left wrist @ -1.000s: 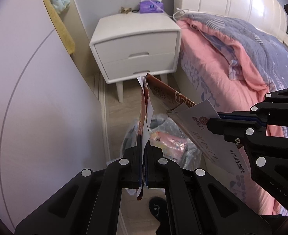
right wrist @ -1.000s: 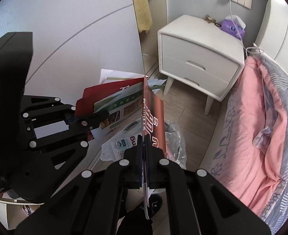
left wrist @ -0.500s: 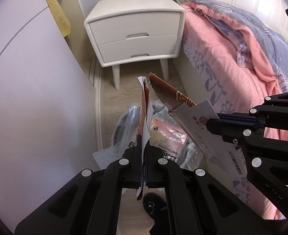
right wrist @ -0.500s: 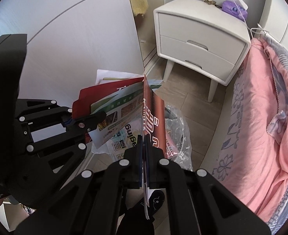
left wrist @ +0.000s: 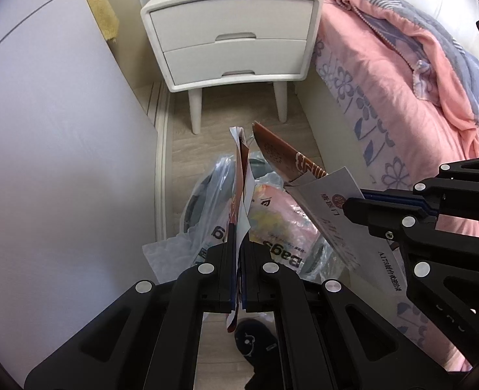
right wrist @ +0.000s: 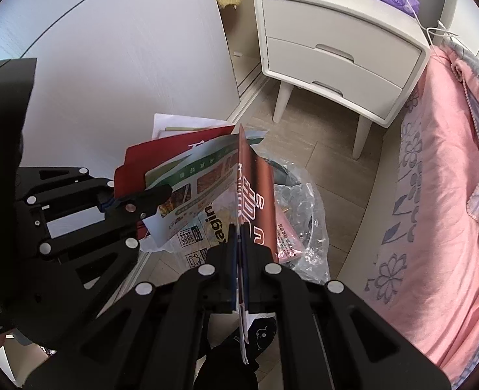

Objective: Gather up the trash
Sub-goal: 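Lower both grippers with the flyers into the plastic-lined bin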

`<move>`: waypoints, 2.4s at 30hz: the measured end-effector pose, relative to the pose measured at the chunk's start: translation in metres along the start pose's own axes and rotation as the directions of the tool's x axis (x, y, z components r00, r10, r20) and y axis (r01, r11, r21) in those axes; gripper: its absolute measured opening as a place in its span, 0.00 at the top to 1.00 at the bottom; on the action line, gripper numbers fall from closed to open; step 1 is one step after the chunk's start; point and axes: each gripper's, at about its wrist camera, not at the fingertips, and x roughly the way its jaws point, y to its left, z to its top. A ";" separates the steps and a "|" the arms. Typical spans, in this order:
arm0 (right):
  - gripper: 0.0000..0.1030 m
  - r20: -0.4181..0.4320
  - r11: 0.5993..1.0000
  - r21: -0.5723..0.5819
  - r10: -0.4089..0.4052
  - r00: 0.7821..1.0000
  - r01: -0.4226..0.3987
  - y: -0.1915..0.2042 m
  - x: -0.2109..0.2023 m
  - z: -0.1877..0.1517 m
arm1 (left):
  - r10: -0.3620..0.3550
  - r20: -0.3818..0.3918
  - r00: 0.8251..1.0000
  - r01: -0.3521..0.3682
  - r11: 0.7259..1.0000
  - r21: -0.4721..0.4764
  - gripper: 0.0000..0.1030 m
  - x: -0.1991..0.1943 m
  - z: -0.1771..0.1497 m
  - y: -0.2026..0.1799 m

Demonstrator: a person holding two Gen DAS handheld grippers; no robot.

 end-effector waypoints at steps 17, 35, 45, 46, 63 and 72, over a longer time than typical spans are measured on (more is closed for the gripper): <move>0.95 -0.057 1.000 -0.016 0.004 0.998 -0.004 -0.014 0.063 0.003 | 0.000 -0.050 0.999 -0.001 1.000 -0.024 0.99 0.067 -0.003 0.011; 0.96 -0.133 0.999 0.035 0.045 0.990 -0.041 -0.029 0.117 -0.001 | -0.040 -0.118 0.992 0.038 0.999 -0.016 0.99 0.122 -0.015 0.003; 0.96 -0.151 0.997 0.050 0.061 0.987 -0.054 -0.035 0.135 -0.006 | -0.052 -0.136 0.989 0.051 0.999 -0.013 0.99 0.143 -0.020 -0.007; 0.95 -0.152 0.997 0.051 0.062 0.986 -0.055 -0.035 0.137 -0.006 | -0.053 -0.138 0.989 0.052 0.999 -0.012 0.99 0.145 -0.020 -0.008; 0.95 -0.187 0.990 0.119 0.095 0.978 -0.073 -0.049 0.169 -0.013 | -0.071 -0.177 0.982 0.073 0.997 0.003 0.98 0.184 -0.025 -0.021; 0.95 -0.200 0.990 0.116 0.097 0.975 -0.075 -0.052 0.183 -0.019 | -0.078 -0.202 0.976 0.082 0.997 0.011 0.97 0.205 -0.032 -0.021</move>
